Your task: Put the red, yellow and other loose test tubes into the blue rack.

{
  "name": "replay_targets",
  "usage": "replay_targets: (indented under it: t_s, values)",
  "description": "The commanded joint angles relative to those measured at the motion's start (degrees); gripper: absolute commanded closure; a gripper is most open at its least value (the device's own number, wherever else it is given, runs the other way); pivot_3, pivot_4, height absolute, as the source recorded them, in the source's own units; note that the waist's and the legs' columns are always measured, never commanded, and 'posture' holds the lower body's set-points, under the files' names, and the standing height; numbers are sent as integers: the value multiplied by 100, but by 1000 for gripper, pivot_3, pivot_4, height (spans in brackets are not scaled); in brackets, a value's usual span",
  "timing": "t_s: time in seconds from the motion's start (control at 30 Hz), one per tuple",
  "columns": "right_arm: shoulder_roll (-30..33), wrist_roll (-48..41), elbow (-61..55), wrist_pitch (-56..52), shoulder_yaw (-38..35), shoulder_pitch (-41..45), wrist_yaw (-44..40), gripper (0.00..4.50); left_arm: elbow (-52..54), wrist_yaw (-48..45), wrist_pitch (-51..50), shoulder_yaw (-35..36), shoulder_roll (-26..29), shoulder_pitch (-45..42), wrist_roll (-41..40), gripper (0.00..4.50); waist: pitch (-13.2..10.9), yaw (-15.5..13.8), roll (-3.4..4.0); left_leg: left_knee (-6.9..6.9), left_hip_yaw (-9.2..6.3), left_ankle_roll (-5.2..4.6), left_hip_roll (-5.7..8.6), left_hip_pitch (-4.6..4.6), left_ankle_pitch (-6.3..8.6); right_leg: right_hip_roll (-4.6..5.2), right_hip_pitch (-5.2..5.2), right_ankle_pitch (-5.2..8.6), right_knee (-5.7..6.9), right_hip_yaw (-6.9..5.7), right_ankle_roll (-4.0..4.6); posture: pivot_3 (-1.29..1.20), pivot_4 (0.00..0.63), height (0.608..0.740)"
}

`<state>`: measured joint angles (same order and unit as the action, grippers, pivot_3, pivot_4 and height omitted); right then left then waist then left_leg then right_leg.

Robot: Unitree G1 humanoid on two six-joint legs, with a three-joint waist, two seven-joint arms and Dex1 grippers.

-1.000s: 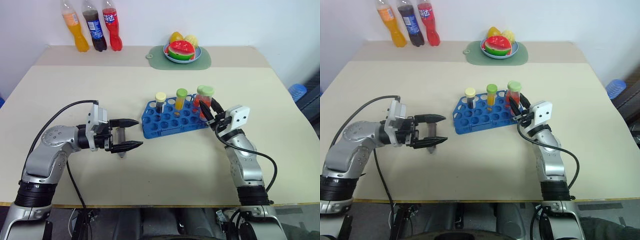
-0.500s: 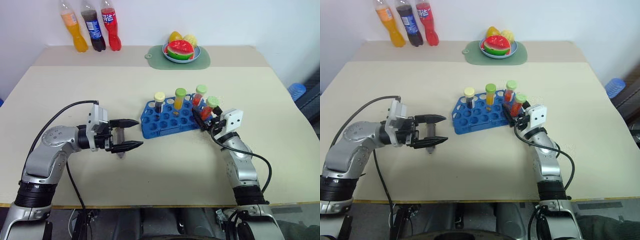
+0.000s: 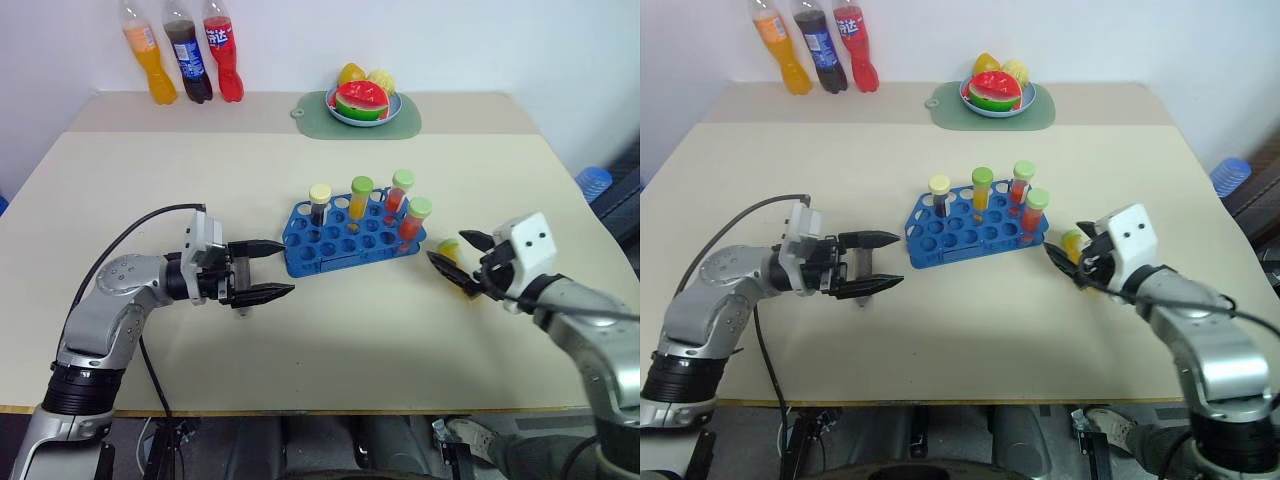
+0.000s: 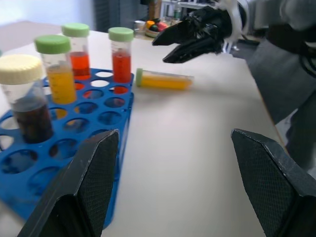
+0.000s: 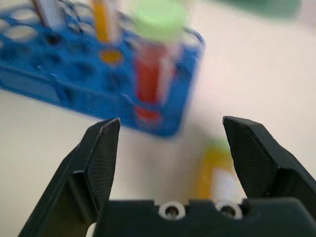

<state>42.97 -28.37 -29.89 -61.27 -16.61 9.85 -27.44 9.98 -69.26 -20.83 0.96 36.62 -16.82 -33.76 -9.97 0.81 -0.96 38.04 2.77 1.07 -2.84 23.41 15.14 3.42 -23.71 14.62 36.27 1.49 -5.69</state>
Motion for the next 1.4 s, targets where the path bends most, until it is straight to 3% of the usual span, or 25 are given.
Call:
replay_targets:
  t_s: [0.03, 0.27, 0.5, 0.63, 0.73, 0.87, 0.93, 1.03, 1.27, 1.4]
  values:
    - [467, -201, 662, -1291, -209, 675, 2, 843, 77, -21, 75, 6, -12, -105, -7, 778, 0, -2, 0, 1, -1, 0, 0, 0, 0, -1, 1, 0, -2, 0, 1, 0, 150, 740]
    - [1192, -443, 2283, -2223, 826, 2064, -789, 843, 222, -53, 13, -28, 15, 43, -29, 778, -1, 0, 1, -5, 2, -7, 2, 10, 4, 2, -4, 0, -15, 0, 0, 0, 150, 740]
    - [1083, -408, 3474, -2405, 1796, 3209, -1250, 843, 504, 60, -131, 65, 81, 296, -140, 778, -2, 13, 1, -5, 5, -8, 2, 18, 4, 1, -16, 0, -13, 2, -1, 0, 150, 740]
    - [884, -32, 4067, -1939, 2616, 3458, -1427, 843, 703, 157, -187, 151, 147, 518, -189, 778, -2, 11, 1, -5, 5, -8, 2, 19, 5, 1, -17, -1, -14, 2, -1, 0, 150, 740]
    - [836, 230, 4323, -1479, 3068, 3445, -1673, 1635, 790, 204, -258, 192, 191, 604, -240, 778, 0, -1, -1, -5, 6, -8, 2, 24, 4, 2, -20, -1, -13, 1, -1, 0, 150, 740]
    - [754, 758, 4620, -832, 3509, 3333, -1814, 3582, 866, 227, -373, 257, 257, 678, -375, 778, 10, 34, -19, -3, 7, -8, 1, 20, 5, 0, -18, -1, -13, 1, -2, 0, 150, 740]
    - [875, 966, 4458, -510, 3620, 3219, -1929, 3726, 860, 237, -376, 277, 271, 675, -383, 778, 20, 38, -34, -3, 6, -8, -2, 8, 5, -3, -6, -1, -14, 1, -1, 0, 150, 740]
    - [1172, 1116, 4025, -106, 3501, 2960, -2099, 3726, 822, 243, -358, 286, 289, 656, -393, 778, 24, 18, -41, 0, 4, -7, -2, -2, 5, -1, 7, 0, -15, 1, 0, 0, 150, 740]
    - [1732, 322, 1569, 1319, 1335, 857, -2797, 3726, 611, 168, -290, 232, 237, 492, -344, 778, 19, -123, -33, -1, 5, -12, 11, 13, 8, 14, 1, 0, -23, -4, -5, 0, 150, 740]
    - [1035, -477, 389, 1950, 421, 96, -2951, 3726, 253, -31, -205, 86, 198, 146, -245, 778, 18, -108, -31, -2, 3, -12, 3, 10, 8, 2, 0, 0, -20, -5, -5, 0, 150, 740]
